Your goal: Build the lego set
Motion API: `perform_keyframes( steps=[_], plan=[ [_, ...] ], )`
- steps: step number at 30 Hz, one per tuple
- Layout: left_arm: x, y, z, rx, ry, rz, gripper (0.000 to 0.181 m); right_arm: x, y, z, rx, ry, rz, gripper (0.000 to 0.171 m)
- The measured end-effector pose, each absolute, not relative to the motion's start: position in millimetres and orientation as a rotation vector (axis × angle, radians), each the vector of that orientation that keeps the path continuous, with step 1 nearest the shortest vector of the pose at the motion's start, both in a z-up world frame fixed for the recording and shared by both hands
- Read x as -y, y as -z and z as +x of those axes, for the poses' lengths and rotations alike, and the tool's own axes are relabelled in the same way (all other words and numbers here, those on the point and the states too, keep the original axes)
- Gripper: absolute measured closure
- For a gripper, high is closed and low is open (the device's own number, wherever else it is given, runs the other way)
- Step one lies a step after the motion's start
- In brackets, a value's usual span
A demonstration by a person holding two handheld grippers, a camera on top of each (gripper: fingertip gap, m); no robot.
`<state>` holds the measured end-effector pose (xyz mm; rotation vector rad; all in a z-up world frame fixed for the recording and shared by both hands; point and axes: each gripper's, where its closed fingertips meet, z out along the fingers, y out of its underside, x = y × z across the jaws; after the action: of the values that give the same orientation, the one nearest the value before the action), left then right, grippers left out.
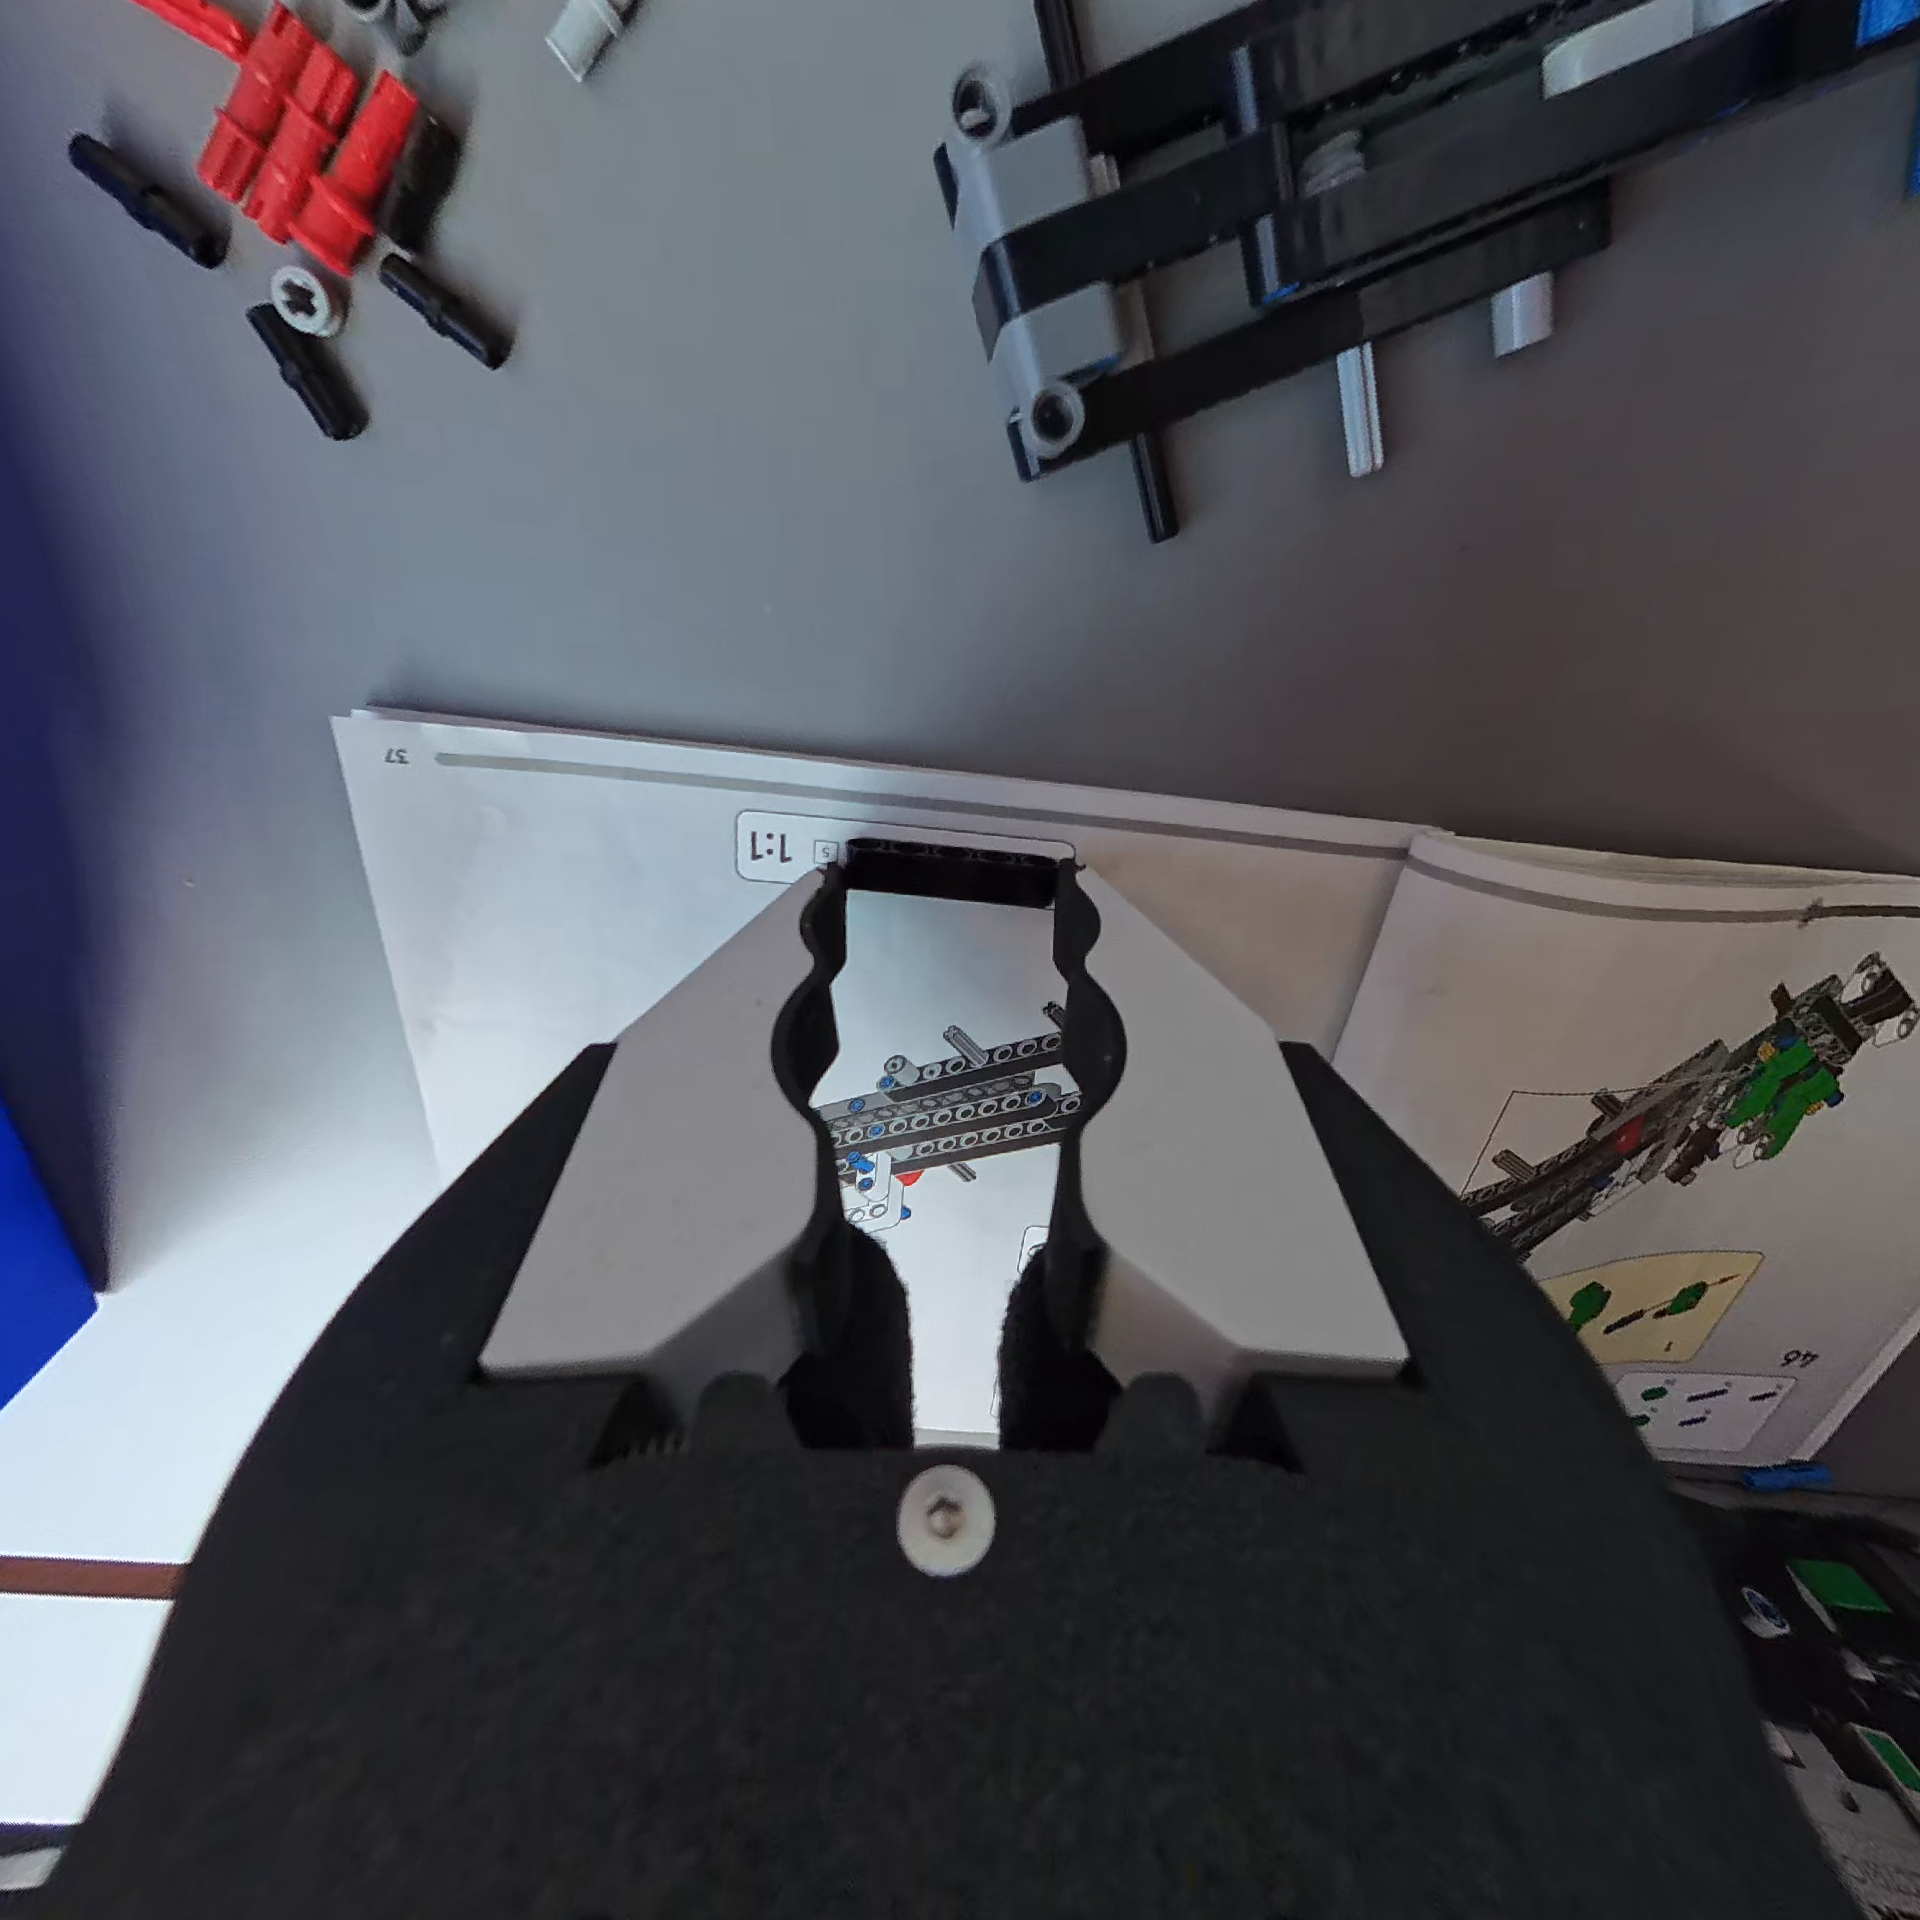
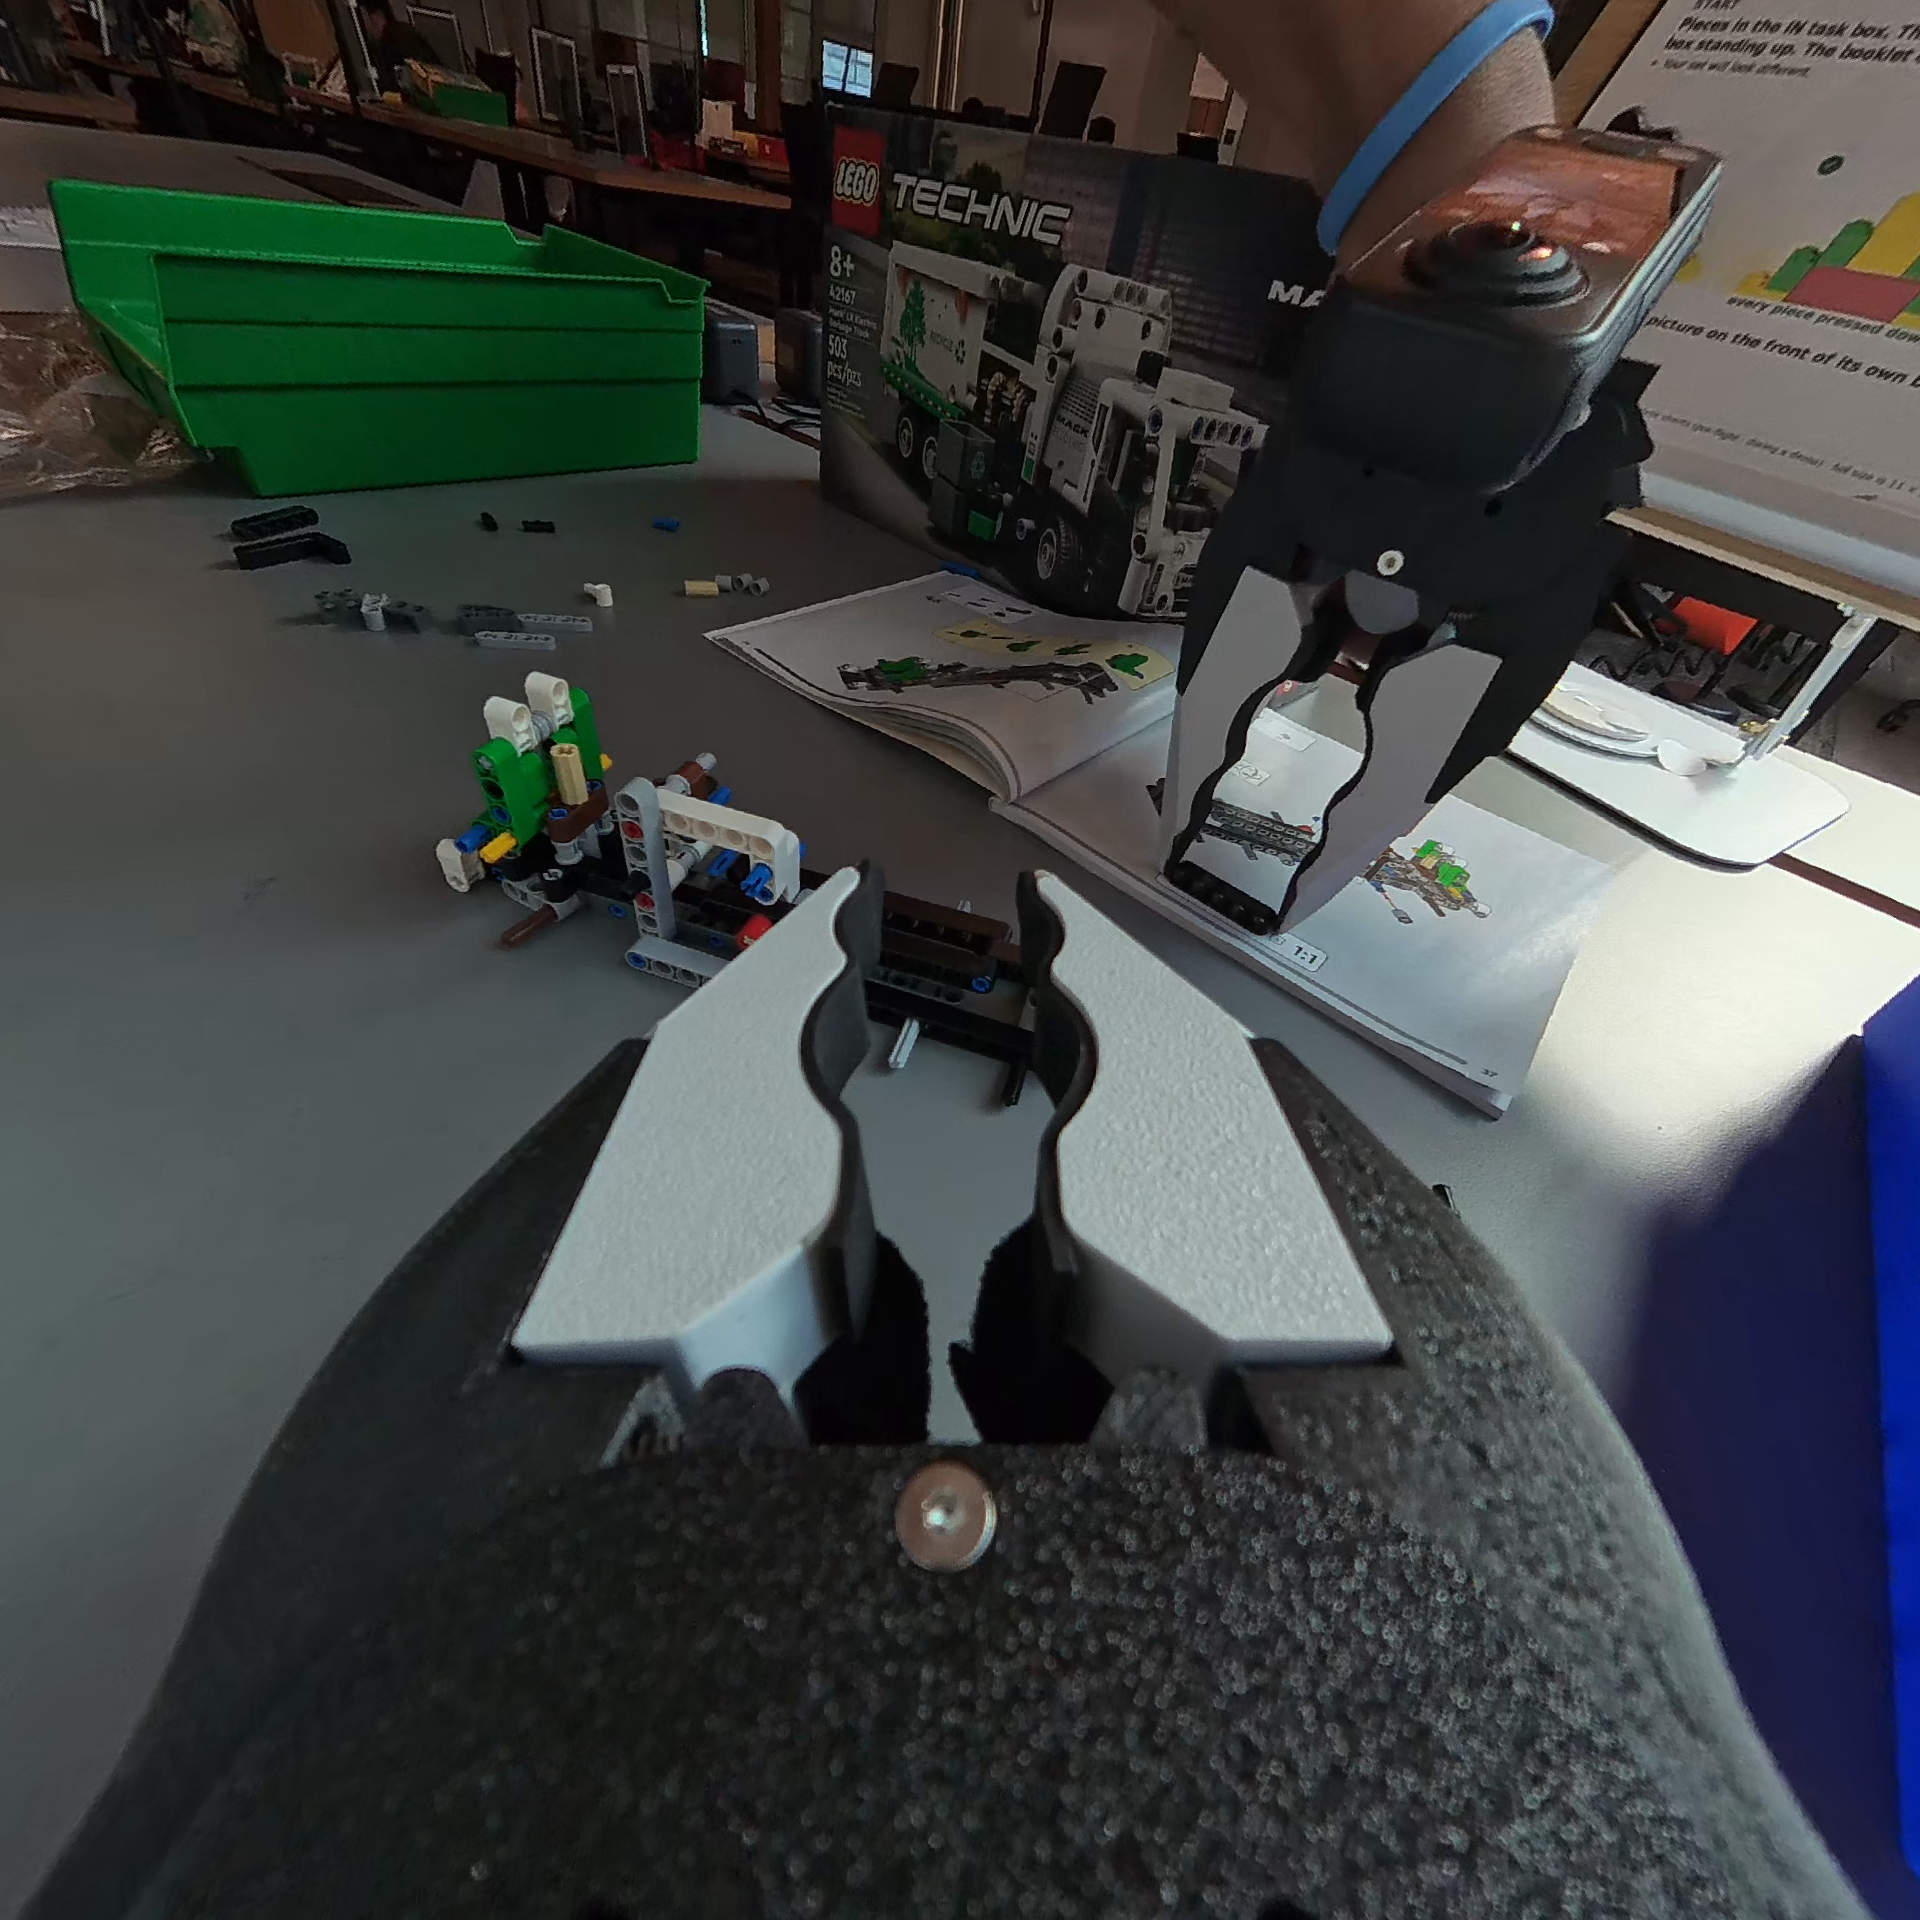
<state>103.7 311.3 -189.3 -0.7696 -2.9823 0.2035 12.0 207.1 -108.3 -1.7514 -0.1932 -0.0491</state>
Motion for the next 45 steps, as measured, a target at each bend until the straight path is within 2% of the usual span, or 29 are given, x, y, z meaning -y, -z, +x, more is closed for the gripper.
perform_keyframes(
  steps=[8,13,17,20,27,37,45],
  plan=[
    [-309.4,189.2,104.9,3.0,-0.205,-0.71,0.143,-206.7,107.7,12.4,0.19,0.048,-1.748,0.146],
    [-291.9,165.5,105.0,3.154,-0.251,-0.278,0.143,-205.9,106.4,12.9,0.187,0.043,-1.74,0.146],
    [-251.4,115.3,54.1,3.123,-0.61,0.033,0.143,-204.4,103.1,16.5,0.158,0.025,-1.721,0.146],
    [-227.9,99.0,-7.4,3.1,-0.694,0.109,0.144,-197.7,90.4,32.6,0.059,0.072,-1.636,0.156],
    [-186.1,154.0,-95.1,3.095,-0.499,0.267,0.143,-191.2,84.1,47.6,-0.05,0.02,-1.589,0.156],
    [-170.6,191.5,-90.3,3.105,-0.41,0.185,0.143,-192.0,85.7,39.6,-0.004,0.026,-1.601,0.156],
    [-167.7,192.6,-91.7,3.159,-0.431,0.14,0.143,-192.5,86.2,39.2,-0.001,0.02,-1.606,0.156]
  ],
)
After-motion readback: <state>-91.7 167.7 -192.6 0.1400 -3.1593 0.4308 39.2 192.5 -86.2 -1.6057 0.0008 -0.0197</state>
